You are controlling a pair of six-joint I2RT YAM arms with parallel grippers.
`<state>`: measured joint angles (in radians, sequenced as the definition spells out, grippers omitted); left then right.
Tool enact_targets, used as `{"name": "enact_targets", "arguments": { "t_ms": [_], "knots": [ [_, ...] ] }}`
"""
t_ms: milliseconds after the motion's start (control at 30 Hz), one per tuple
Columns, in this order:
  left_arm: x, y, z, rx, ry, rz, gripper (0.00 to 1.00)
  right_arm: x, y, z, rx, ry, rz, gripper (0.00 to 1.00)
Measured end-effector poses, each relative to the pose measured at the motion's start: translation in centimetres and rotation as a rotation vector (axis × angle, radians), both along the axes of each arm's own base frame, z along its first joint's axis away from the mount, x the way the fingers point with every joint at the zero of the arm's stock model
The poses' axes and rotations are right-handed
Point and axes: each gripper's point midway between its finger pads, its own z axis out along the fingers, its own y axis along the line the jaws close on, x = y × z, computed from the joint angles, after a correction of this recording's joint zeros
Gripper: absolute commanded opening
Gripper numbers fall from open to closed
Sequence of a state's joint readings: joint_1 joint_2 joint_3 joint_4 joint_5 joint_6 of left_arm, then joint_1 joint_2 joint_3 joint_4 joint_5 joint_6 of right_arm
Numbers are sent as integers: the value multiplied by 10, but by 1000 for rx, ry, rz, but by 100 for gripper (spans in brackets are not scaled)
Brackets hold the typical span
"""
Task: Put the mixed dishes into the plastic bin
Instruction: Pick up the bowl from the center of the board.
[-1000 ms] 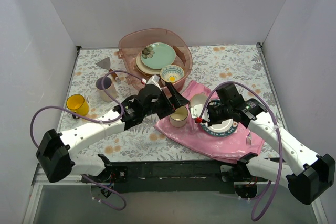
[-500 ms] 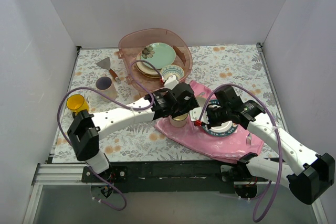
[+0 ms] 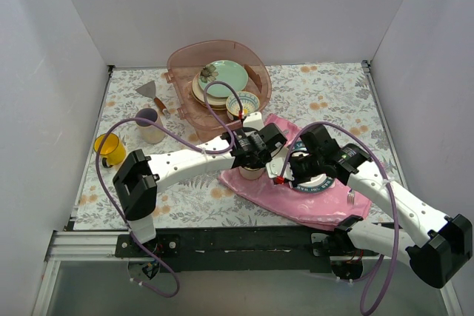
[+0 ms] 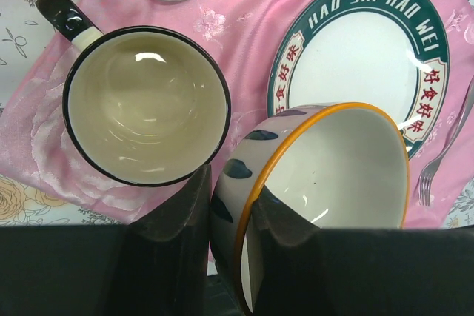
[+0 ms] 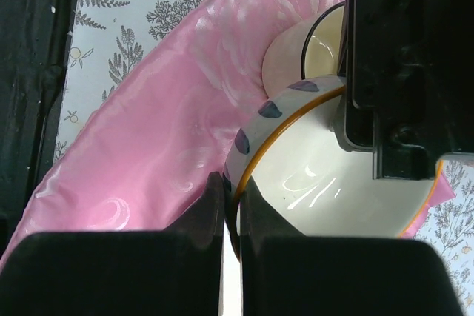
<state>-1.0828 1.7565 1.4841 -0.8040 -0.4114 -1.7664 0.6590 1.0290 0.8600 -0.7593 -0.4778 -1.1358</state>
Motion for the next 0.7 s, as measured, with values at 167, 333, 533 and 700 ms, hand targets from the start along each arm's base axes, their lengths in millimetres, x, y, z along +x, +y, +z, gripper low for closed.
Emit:
{"name": "enact_targets", "arguments": {
  "t_ms": [167,333,533,700],
  "knots": [
    [0,0,4,-20,-12,-1,0,-1,2,2,14,7,0,20],
    [1,11,14,-78,-26,33,0,1,8,16,79,-20,-3,43],
    [9,21,30,-134,-45,70,0,7,8,38,180,-32,-40,62],
    [21,29,39,-150,-65,92,0,10,2,59,267,-23,-72,69]
  ]
}}
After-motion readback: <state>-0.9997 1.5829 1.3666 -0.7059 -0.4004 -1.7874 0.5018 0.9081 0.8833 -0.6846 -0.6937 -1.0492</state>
